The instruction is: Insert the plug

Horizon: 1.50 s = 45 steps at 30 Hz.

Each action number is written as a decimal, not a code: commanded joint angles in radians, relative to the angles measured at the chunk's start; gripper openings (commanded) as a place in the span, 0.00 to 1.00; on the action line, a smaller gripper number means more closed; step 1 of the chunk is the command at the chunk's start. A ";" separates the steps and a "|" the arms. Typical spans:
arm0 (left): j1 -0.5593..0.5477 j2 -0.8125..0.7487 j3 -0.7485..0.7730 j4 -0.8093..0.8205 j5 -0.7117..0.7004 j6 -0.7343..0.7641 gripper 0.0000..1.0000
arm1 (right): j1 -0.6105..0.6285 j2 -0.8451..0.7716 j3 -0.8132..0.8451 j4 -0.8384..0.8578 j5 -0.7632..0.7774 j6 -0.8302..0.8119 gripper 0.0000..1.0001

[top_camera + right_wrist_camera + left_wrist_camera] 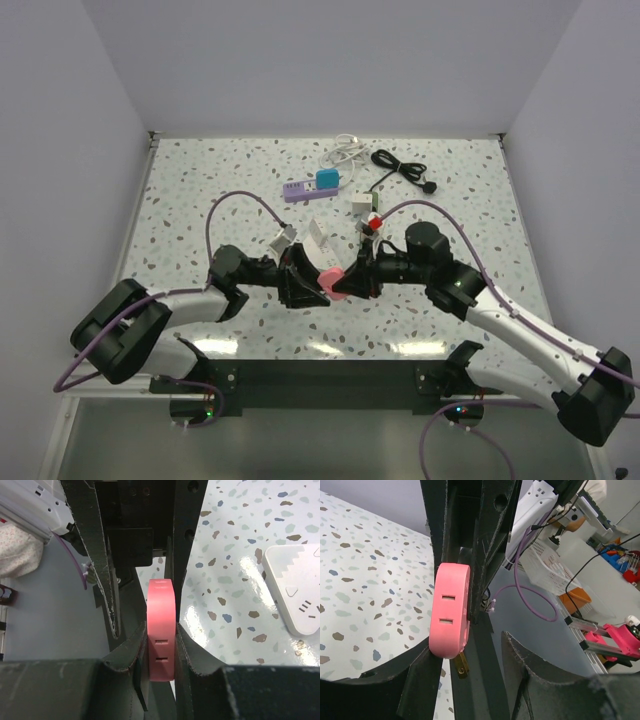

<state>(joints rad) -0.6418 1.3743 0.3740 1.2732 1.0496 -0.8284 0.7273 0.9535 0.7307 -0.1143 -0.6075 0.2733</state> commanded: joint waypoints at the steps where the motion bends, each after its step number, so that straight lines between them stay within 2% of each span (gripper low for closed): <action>1: -0.009 0.005 0.019 0.338 0.073 -0.014 0.54 | -0.003 0.008 0.049 0.041 0.014 0.004 0.00; 6: -0.009 0.000 0.013 0.302 0.069 0.015 0.46 | -0.003 -0.010 0.049 0.030 0.011 0.004 0.00; 10: -0.009 0.000 0.011 0.311 0.079 0.020 0.28 | -0.003 -0.024 0.045 0.030 0.005 0.004 0.00; 11: -0.009 -0.001 0.009 0.322 0.084 0.020 0.22 | -0.003 -0.025 0.044 0.028 0.005 0.004 0.00; 12: -0.009 -0.003 0.006 0.325 0.086 0.018 0.07 | -0.003 -0.025 0.044 0.028 0.005 0.004 0.00; 14: -0.009 -0.009 0.002 0.336 0.093 0.026 0.00 | -0.003 -0.024 0.044 0.027 0.006 0.006 0.00; 31: -0.010 -0.058 -0.056 0.497 0.202 0.035 0.00 | -0.005 0.044 0.082 0.034 0.078 0.073 0.00; 44: -0.010 -0.138 -0.063 0.329 0.170 0.152 0.00 | -0.006 0.050 0.096 0.002 0.155 0.112 0.00; 45: -0.010 -0.142 -0.060 0.293 0.158 0.169 0.13 | -0.006 0.044 0.099 0.001 0.161 0.116 0.00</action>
<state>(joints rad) -0.6292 1.2808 0.3195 1.2583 1.0843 -0.7670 0.7593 1.0004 0.7818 -0.1303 -0.6739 0.3317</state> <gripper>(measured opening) 0.237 0.224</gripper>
